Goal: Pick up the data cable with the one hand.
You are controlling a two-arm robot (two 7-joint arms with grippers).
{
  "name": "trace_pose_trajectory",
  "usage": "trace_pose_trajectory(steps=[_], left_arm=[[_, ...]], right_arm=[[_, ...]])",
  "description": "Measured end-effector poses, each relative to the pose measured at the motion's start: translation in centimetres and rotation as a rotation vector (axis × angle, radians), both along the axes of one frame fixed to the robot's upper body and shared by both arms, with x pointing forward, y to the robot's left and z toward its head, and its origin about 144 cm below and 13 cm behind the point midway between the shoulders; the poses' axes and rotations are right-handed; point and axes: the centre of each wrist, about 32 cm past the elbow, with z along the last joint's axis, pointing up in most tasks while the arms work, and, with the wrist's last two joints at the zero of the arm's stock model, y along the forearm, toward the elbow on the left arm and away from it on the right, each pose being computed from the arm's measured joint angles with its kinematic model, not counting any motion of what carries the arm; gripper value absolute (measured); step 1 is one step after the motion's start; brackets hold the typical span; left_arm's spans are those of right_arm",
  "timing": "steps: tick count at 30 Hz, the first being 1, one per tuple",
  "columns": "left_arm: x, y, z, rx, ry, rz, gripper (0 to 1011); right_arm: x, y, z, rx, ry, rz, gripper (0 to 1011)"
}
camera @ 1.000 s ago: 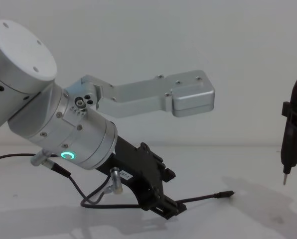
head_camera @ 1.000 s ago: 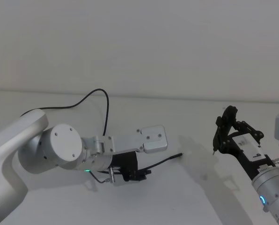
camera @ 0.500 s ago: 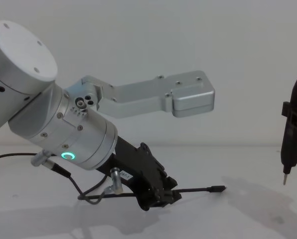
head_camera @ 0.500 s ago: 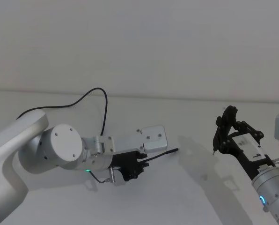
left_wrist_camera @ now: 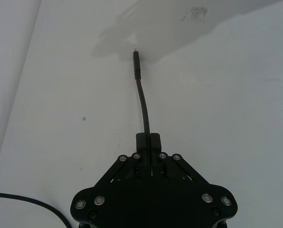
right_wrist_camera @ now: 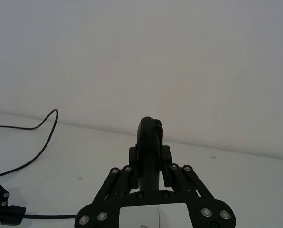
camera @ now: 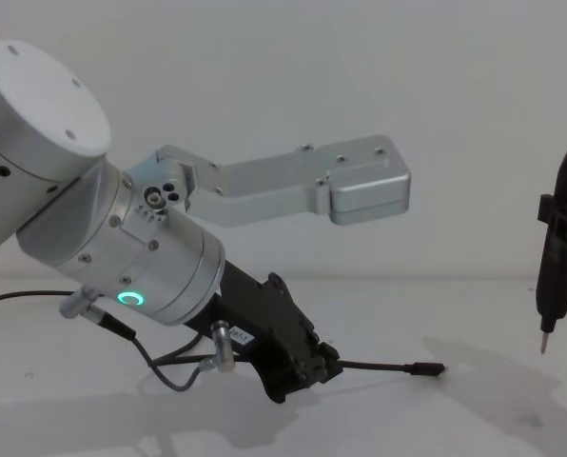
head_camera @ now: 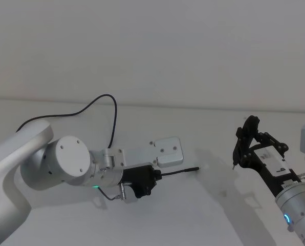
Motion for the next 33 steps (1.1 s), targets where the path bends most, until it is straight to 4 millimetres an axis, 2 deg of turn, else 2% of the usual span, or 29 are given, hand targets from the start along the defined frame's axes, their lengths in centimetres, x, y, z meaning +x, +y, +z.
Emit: trace_pose_trajectory(steps=[15,33], left_arm=[[-0.1,0.6,0.6,-0.084,-0.018,-0.010,42],[-0.6,2.5,2.7,-0.285,-0.032,-0.055,43]], right_arm=[[-0.3,-0.3,0.6,0.026,-0.010,0.013,268],[-0.9,-1.2,2.3,0.238,-0.030,0.078,268]])
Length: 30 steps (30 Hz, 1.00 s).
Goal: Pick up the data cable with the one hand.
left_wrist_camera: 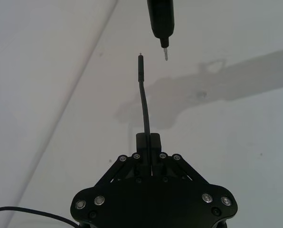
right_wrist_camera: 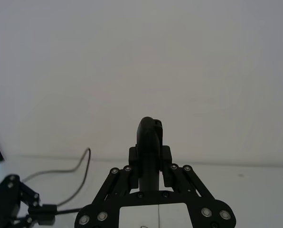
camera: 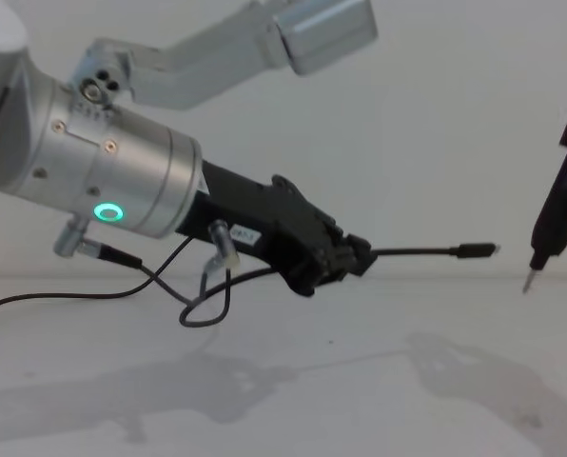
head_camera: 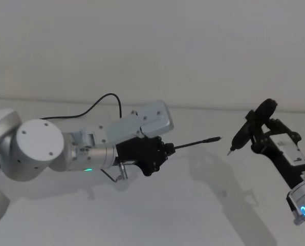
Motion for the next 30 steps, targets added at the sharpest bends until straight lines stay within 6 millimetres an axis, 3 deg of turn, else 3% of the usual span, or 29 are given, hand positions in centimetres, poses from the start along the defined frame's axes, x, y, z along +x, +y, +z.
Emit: trace_pose_trajectory(steps=[16,30], left_arm=[[-0.4,1.3,0.9,-0.069,0.002,-0.018,42],[-0.5,1.6,1.2,-0.085,0.002,-0.022,42]], right_arm=[[0.0,-1.5,2.7,0.140,-0.078,0.021,268],[0.5,-2.1,3.6,0.201,-0.082,0.041,268]])
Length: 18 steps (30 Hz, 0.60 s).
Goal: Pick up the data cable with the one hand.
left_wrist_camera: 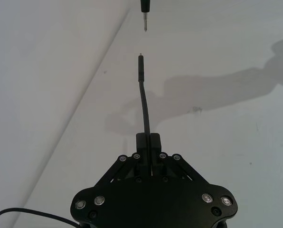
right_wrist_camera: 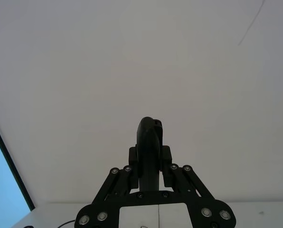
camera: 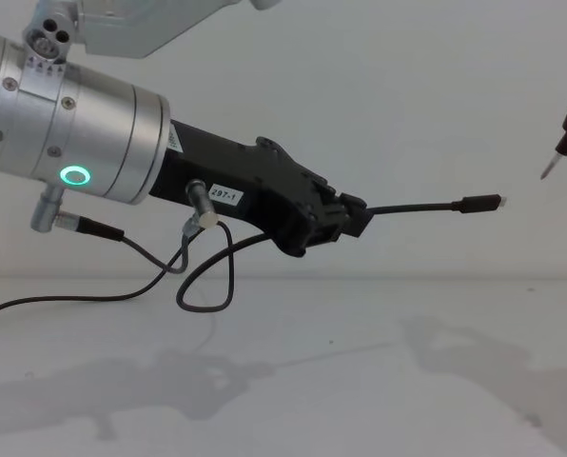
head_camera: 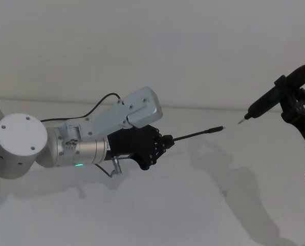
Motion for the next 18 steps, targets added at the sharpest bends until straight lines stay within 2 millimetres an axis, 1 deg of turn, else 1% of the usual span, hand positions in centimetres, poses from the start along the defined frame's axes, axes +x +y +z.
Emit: trace_pose_trajectory(steps=[18], left_arm=[[0.0,0.1,0.1,-0.006,0.000,-0.002,42]], right_arm=[[1.2,0.6,-0.3,0.042,0.031,0.041,268]])
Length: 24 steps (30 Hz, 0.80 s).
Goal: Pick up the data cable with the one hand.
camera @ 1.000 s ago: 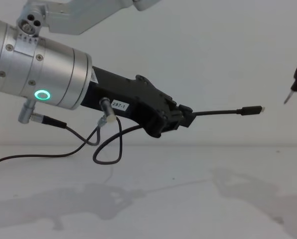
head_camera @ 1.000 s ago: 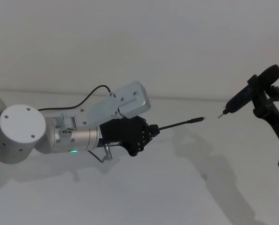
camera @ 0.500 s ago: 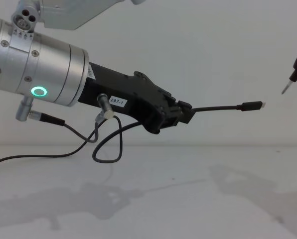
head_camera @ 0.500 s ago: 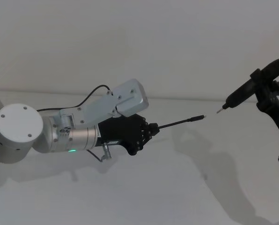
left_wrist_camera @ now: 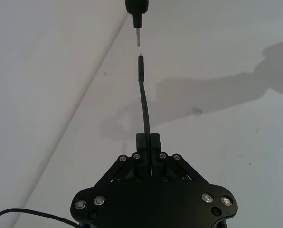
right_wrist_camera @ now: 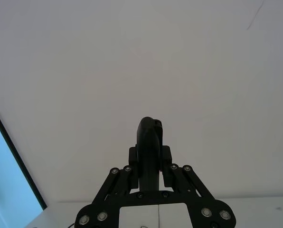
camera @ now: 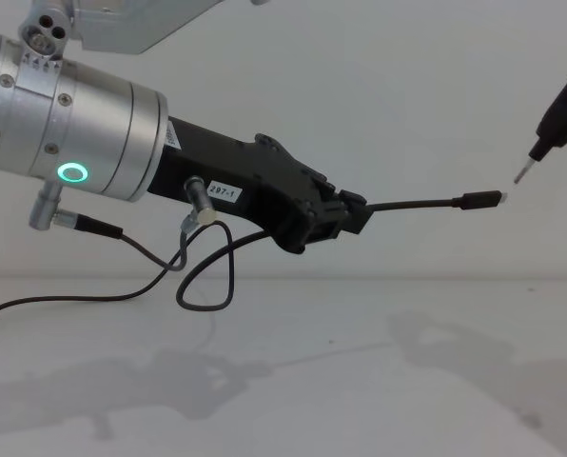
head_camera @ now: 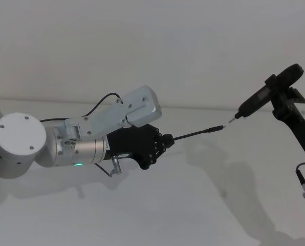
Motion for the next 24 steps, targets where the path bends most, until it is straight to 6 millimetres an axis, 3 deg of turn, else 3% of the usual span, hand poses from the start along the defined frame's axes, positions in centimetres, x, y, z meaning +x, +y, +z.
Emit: trace_pose_trajectory(steps=[24], left_arm=[[-0.01,0.04,0.02,-0.002,0.000,0.000,42]], right_arm=[[0.65,0.25,0.16,-0.009,0.005,0.036,268]])
